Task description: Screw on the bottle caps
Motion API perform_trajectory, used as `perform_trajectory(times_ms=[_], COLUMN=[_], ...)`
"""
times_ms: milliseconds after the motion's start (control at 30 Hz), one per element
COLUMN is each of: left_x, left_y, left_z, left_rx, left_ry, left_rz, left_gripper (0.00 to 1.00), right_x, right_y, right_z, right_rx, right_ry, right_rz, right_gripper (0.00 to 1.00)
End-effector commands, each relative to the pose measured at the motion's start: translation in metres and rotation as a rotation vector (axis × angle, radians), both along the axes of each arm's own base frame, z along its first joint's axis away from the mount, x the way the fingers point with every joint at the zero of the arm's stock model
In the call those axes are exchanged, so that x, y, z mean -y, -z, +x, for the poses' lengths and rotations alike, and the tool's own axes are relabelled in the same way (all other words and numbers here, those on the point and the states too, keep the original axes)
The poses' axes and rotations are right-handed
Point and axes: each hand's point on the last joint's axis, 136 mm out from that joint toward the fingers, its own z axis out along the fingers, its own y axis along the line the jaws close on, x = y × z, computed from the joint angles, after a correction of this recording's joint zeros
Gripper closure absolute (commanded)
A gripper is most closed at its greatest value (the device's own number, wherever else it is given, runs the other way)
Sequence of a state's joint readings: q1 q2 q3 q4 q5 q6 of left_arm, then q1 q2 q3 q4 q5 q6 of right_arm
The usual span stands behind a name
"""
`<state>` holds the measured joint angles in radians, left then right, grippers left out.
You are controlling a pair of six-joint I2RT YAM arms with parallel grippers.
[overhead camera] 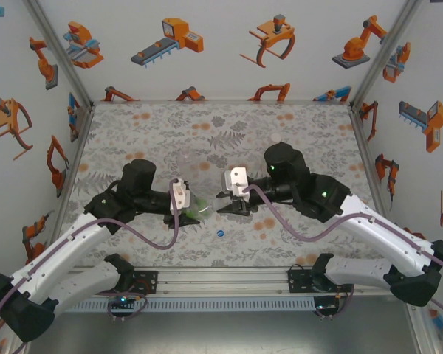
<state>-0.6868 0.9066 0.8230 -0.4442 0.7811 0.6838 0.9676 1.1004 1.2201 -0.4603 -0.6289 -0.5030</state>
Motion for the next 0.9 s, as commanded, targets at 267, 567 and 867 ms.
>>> perform_trajectory(times_ms=[267,567,867], left_x=[-0.002,-0.001,0.002], left_y=[-0.031,-0.033,-0.031], left_z=[-0.020,-0.027,-0.022], left_rx=[0.040,0.022,-0.034], left_ry=[0.086,0.128,0.117], left_rz=[-0.118,-0.138,-0.113], left_gripper=[1.00,1.00,1.00], right_x=[0.003,0.006,0.000], right_y=[-0.012,-0.018,-0.015], right_z=[-0.025,-0.032,-0.030], right_rx=[0.089,0.115,0.106], right_ry=[-0.106,-0.127,-0.127], right_rz=[0.055,0.099,0.078], right_gripper=[1.00,1.00,1.00])
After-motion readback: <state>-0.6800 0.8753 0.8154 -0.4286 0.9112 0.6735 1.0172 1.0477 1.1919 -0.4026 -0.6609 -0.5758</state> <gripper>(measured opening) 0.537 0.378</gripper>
